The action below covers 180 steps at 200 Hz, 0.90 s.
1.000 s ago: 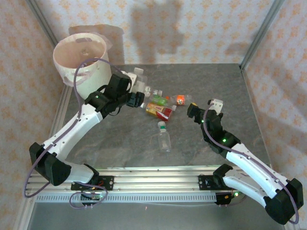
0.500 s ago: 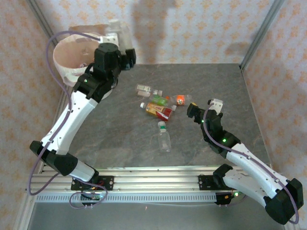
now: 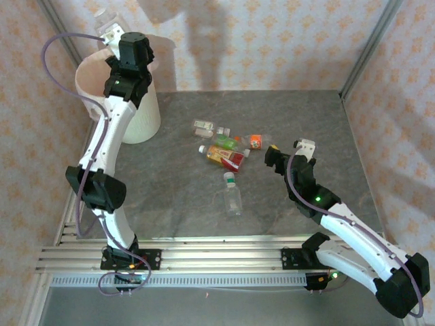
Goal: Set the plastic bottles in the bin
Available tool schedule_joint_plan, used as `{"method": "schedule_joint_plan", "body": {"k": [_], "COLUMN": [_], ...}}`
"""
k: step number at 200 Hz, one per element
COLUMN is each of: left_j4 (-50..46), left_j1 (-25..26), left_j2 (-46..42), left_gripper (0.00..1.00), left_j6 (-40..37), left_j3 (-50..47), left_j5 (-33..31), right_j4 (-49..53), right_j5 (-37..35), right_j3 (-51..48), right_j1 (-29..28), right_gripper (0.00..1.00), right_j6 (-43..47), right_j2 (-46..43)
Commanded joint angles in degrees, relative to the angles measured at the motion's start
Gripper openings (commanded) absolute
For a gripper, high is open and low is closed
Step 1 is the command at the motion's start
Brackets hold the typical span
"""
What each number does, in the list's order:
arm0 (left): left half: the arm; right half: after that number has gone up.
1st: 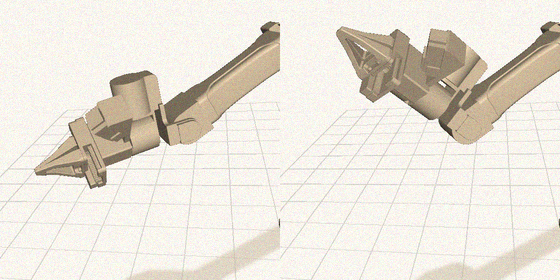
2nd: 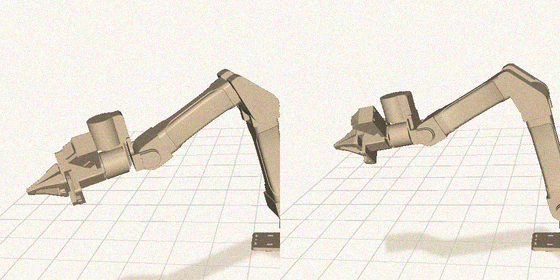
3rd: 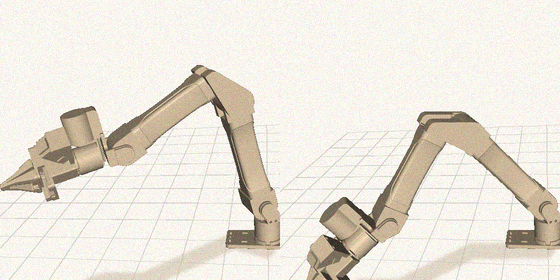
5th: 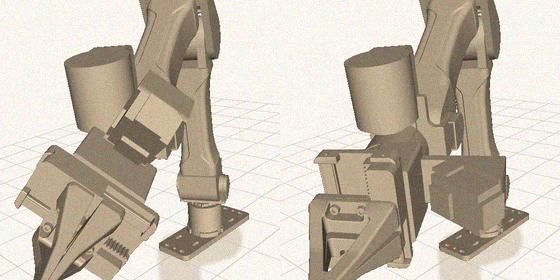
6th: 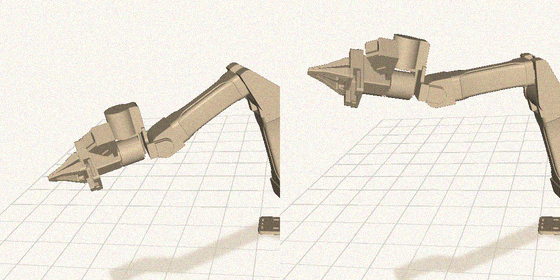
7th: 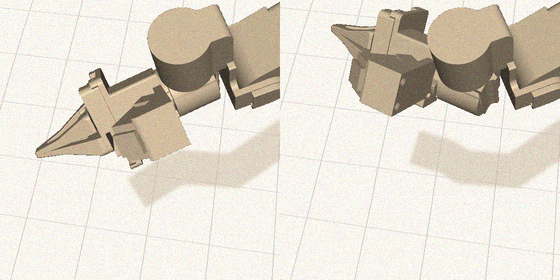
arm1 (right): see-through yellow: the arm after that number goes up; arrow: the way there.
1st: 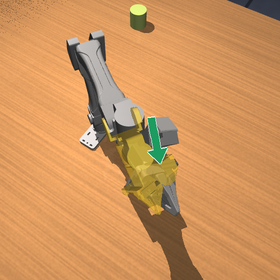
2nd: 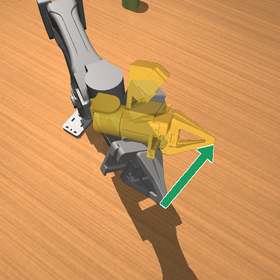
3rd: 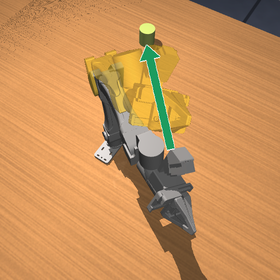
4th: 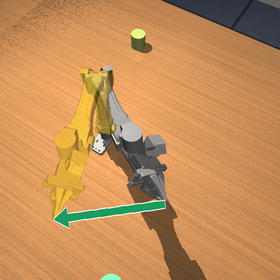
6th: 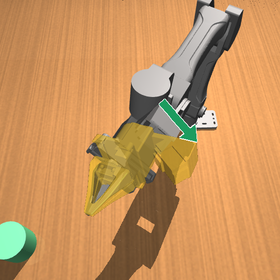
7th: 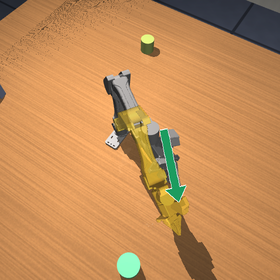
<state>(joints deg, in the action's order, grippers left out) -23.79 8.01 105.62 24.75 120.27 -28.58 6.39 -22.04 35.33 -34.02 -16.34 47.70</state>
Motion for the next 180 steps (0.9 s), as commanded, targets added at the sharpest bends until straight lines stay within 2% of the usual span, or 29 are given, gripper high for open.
{"method": "schedule_joint_plan", "body": {"k": [1,24,57,80,99,127,147,180], "left_j4": [-0.13,-3.49,-8.27,-12.25,-15.15,-18.91,-21.34,-22.59], "left_j1": [-0.97,-2.4,-4.79,-5.74,-6.72,-6.9,-7.75,-8.07], "left_j2": [1.04,3.45,7.66,9.93,12.35,16.26,19.02,19.57], "left_gripper": [0.66,0.67,0.67,0.68,0.69,0.81,0.99,1.0], "left_j6": [4.95,5.48,13.16,16.71,19.62,21.78,23.48,24.48], "left_j3": [4.05,8.04,10.58,12.83,15.42,20.63,25.67,29.11], "left_j5": [-6.13,-8.59,-7.21,-9.01,-6.38,-5.1,-1.05,2.47], "right_j4": [-0.24,1.05,3.48,5.0,5.83,6.33,6.76,6.84], "right_j5": [-0.55,-0.55,-0.59,-0.87,-1.45,-2.02,-2.25,-2.45], "right_j3": [1.93,2.67,3.99,4.3,3.82,2.99,3.04,2.76], "right_j1": [0.2,0.23,0.23,0.24,0.24,0.23,0.24,0.21], "right_gripper": [0.99,0.99,0.99,0.99,0.99,0.99,0.99,0.99], "right_j6": [1.27,1.56,1.51,1.3,0.96,0.43,0.41,0.51], "right_j2": [-0.59,-0.59,-0.94,-1.82,-2.91,-4.08,-4.28,-4.37]}}
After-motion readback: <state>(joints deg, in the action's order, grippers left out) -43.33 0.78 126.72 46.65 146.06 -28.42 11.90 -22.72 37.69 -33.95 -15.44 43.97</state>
